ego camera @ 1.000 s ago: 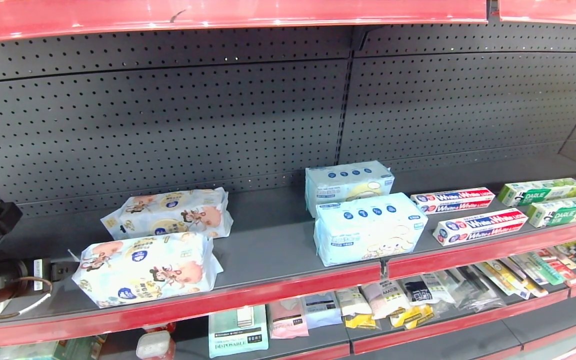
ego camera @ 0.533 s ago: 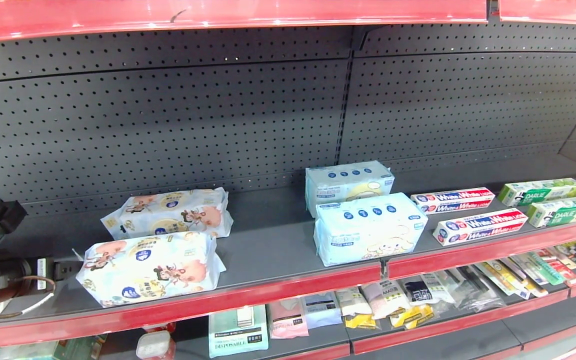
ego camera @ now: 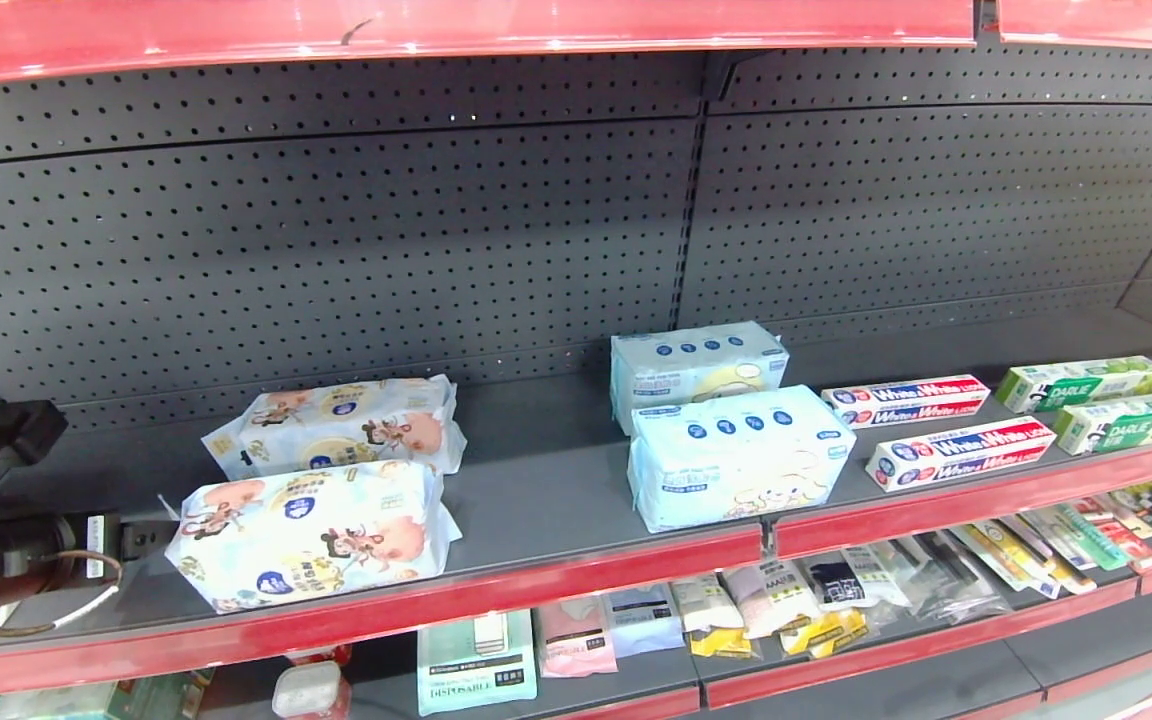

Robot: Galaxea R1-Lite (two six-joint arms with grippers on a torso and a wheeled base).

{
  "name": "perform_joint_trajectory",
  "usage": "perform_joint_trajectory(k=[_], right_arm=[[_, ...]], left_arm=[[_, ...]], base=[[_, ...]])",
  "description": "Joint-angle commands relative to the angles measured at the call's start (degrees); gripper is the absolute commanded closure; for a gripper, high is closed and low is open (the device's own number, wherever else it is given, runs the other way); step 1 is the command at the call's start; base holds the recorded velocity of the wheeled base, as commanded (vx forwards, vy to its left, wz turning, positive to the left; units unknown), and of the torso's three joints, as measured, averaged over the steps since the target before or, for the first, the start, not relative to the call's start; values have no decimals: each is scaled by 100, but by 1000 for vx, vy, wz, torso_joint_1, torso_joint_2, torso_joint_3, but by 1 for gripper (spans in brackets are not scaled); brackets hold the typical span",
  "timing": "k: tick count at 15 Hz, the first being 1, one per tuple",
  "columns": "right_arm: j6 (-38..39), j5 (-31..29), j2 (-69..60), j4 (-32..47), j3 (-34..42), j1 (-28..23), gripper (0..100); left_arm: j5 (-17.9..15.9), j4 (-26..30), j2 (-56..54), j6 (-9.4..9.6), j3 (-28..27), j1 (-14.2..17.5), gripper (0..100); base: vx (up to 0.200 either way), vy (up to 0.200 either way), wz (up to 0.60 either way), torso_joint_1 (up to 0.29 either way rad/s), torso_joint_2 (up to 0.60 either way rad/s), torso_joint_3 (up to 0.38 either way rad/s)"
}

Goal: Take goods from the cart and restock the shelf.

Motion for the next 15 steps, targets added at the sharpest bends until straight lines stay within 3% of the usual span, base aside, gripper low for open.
perform_joint_trajectory(k=[1, 15], right_arm=[[-1, 0, 9, 0, 0, 1, 0], [-1, 0, 9, 0, 0, 1, 0]], left_arm=[[1, -9, -10, 2, 15, -1, 0], [10, -44, -19, 20, 77, -80, 0]], base=[[0, 0, 0, 0, 0, 0], [0, 0, 0, 0, 0, 0]])
